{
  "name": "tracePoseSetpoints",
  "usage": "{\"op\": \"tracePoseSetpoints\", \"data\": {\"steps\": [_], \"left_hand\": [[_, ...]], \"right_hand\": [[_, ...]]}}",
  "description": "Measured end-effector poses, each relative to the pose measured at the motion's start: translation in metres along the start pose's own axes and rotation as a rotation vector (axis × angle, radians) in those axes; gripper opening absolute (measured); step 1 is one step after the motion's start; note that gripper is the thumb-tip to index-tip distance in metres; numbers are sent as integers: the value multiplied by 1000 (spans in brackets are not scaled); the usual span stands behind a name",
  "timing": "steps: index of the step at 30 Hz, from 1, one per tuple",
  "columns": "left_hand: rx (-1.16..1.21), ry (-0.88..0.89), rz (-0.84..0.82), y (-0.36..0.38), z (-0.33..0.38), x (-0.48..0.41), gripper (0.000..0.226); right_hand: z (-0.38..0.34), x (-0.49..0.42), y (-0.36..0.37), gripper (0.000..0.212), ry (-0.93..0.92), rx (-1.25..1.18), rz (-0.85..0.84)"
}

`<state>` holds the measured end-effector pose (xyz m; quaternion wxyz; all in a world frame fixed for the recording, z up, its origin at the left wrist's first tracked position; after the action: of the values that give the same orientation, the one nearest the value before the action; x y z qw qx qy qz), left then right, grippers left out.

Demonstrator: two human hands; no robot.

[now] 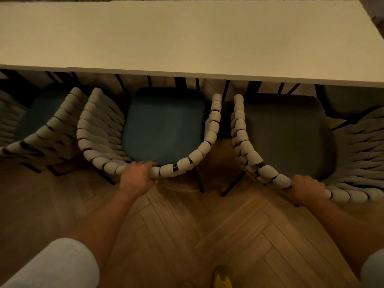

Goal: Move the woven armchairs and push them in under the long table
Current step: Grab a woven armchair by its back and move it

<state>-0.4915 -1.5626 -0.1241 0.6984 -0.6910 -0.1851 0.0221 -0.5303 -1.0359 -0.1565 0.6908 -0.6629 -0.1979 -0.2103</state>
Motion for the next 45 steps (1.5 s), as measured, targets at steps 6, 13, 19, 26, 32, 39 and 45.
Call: {"op": "tracePoseSetpoints", "data": {"steps": [6, 13, 19, 26, 32, 39, 45], "left_hand": [[53, -100, 132, -35, -118, 17, 56], [69, -198, 84, -28, -267, 13, 67], [48, -92, 135, -33, -382, -36, 70], [21, -158, 93, -30, -488, -132, 86], [37, -252, -152, -9, -527, -186, 62], [4, -297, -157, 2, -525, -202, 32], [-13, -310, -127, -5, -519, -195, 31]], "right_hand": [[-97, 56, -34, 90, -236, -259, 458], [-389, 110, -35, 62, -763, -234, 603], [-586, 83, -24, 82, -664, -185, 470], [-643, 40, -17, 70, -266, -77, 194], [-652, 19, -21, 33, -305, -86, 213], [-671, 3, -39, 28, -421, -33, 324], [-649, 7, -16, 35, -421, -49, 340]]}}
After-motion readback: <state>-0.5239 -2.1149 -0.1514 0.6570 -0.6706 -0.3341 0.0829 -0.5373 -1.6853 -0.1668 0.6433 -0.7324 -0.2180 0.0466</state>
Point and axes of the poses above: each hand's wrist, its own x-axis away from the middle knuckle, its own y-axis out of the palm, z = x × y, the point moved 5 cm from there along -x, towards the middle knuckle, and after that the axes turned 11 degrees about -y, right-handed, at the moved point
